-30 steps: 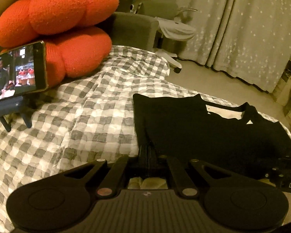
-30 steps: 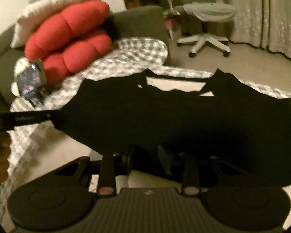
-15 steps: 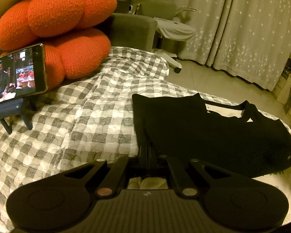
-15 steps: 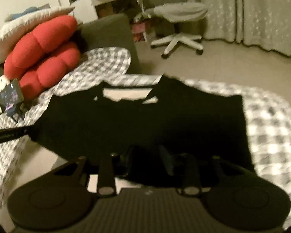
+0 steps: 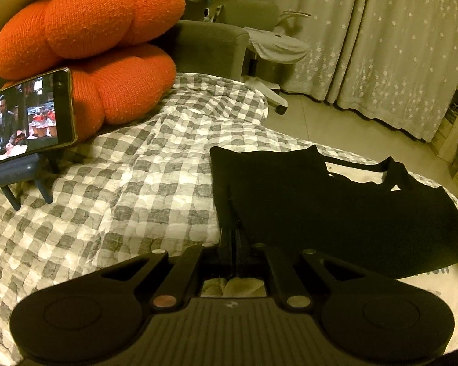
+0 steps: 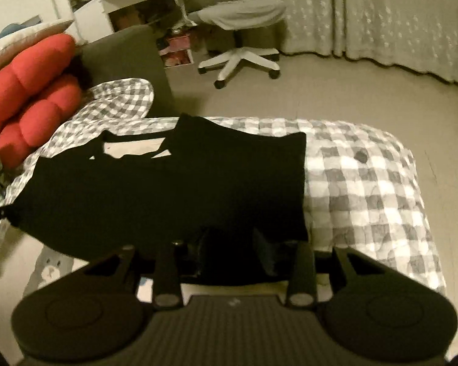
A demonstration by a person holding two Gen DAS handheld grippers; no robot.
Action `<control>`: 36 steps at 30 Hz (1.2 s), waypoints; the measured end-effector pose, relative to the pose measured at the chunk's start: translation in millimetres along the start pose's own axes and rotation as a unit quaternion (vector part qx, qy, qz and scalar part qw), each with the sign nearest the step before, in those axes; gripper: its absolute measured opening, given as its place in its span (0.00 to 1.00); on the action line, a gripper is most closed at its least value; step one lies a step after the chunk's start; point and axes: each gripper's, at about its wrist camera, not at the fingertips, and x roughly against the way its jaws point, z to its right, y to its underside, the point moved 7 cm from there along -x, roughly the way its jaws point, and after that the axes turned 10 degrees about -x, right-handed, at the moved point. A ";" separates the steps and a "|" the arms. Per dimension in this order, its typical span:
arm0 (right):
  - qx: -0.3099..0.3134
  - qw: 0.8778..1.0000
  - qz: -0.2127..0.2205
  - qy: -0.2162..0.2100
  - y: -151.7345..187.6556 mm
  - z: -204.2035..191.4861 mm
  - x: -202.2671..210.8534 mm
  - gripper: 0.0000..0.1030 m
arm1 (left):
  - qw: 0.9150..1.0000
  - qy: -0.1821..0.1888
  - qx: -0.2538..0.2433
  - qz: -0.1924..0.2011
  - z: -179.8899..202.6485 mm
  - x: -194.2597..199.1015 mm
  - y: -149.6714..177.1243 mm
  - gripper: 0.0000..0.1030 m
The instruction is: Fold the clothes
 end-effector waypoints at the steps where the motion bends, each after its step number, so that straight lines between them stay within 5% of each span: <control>1: -0.005 1.000 0.001 0.001 -1.3 1.9 2.4 0.33 | 1.000 0.000 0.000 0.000 0.1 0.4 0.0 0.04; 15: -0.083 0.996 0.041 0.004 -18.5 41.8 32.0 0.29 | 0.999 0.004 0.026 0.030 -6.7 13.5 -8.5 0.04; 26: -0.049 0.999 -0.003 0.022 -0.8 28.3 8.4 0.28 | 0.994 0.028 -0.004 0.105 18.8 32.5 -22.9 0.04; 33: -0.049 0.999 -0.016 0.017 3.5 33.0 13.1 0.28 | 0.999 0.015 -0.017 0.029 25.8 0.3 -5.5 0.04; 36: -0.044 0.999 -0.020 0.012 5.1 34.6 17.3 0.28 | 0.999 0.018 -0.015 0.027 27.0 0.6 -2.3 0.04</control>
